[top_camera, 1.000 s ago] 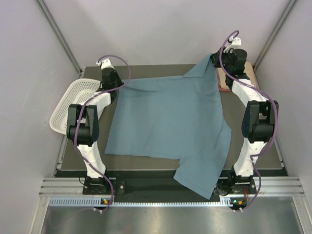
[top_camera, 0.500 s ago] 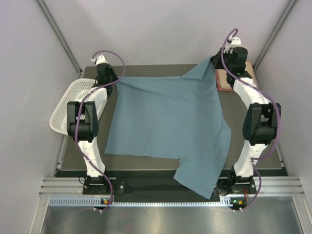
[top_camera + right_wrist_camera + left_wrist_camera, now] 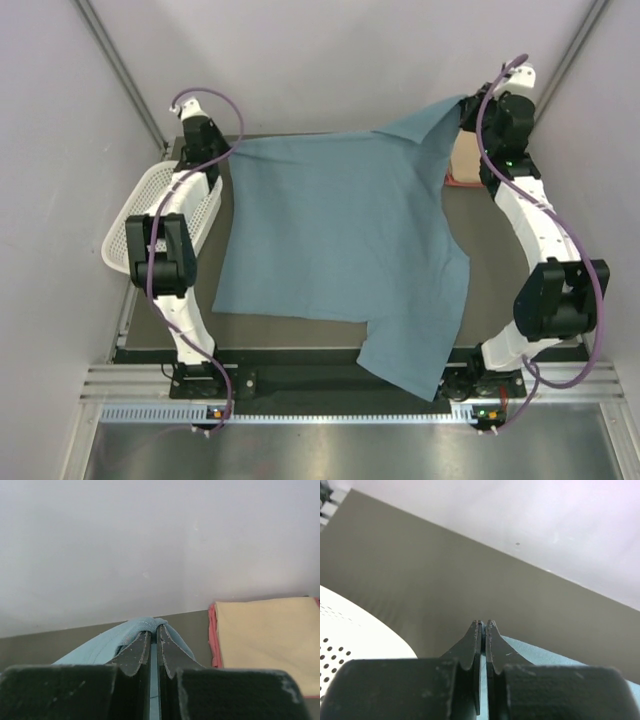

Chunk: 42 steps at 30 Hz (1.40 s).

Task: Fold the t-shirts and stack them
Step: Flatten the tshirt out

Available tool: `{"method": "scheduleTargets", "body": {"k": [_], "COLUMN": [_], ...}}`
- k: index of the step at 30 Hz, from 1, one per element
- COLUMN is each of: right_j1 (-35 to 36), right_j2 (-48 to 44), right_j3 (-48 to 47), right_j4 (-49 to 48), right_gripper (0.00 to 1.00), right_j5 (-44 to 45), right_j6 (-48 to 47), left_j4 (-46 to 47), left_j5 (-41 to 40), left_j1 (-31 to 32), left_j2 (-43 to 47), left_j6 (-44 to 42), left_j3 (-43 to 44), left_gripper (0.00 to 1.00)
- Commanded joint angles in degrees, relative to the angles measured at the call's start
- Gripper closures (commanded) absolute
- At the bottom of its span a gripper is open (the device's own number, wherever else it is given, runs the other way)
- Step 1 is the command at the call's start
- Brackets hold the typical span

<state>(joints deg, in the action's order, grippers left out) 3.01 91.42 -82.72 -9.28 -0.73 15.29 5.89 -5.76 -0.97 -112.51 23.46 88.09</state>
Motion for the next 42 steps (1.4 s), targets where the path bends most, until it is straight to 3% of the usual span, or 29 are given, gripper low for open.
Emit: {"method": "scheduleTargets", "body": {"k": [1, 6, 15, 28, 33, 38, 42], "right_j1": [-0.2, -0.2, 0.2, 0.0, -0.5, -0.5, -0.5], "right_j2": [-6.6, -14.4, -36.1, -63.5, -67.9, -66.5, -63.8], "right_j3": [1.1, 1.0, 1.9, -9.2, -12.6, -13.2, -9.9], "right_j4": [-6.1, -4.3, 1.8, 19.4, 21.8, 20.2, 16.0], "right_gripper": [1.00, 1.00, 1.00, 1.00, 1.00, 1.00, 1.00], "right_j5": [9.5, 15.6, 23.3, 18.6, 16.8, 16.2, 15.9], "right_j6": [1.2, 1.2, -2.2, -6.1, -6.7, -7.8, -9.3], "left_j4": [-0.4, -2.5, -5.4, -14.4, -16.3, -15.3, -10.8], "left_j5": [-1.2, 2.0, 12.6, 11.7, 8.0, 6.5, 6.6], "left_j1": [-0.9, -0.8, -0.7, 0.8, 0.8, 0.7, 0.8], "left_j2": [8.2, 15.9, 41.9, 72.5, 81.6, 82.1, 80.6], "left_j6": [-0.8, 0.1, 0.1, 0.8, 0.5, 0.5, 2.0], "left_j3": [3.1, 2.5, -0.6, 2.1, 2.1, 1.4, -4.8], "left_gripper": [1.00, 1.00, 1.00, 1.00, 1.00, 1.00, 1.00]}}
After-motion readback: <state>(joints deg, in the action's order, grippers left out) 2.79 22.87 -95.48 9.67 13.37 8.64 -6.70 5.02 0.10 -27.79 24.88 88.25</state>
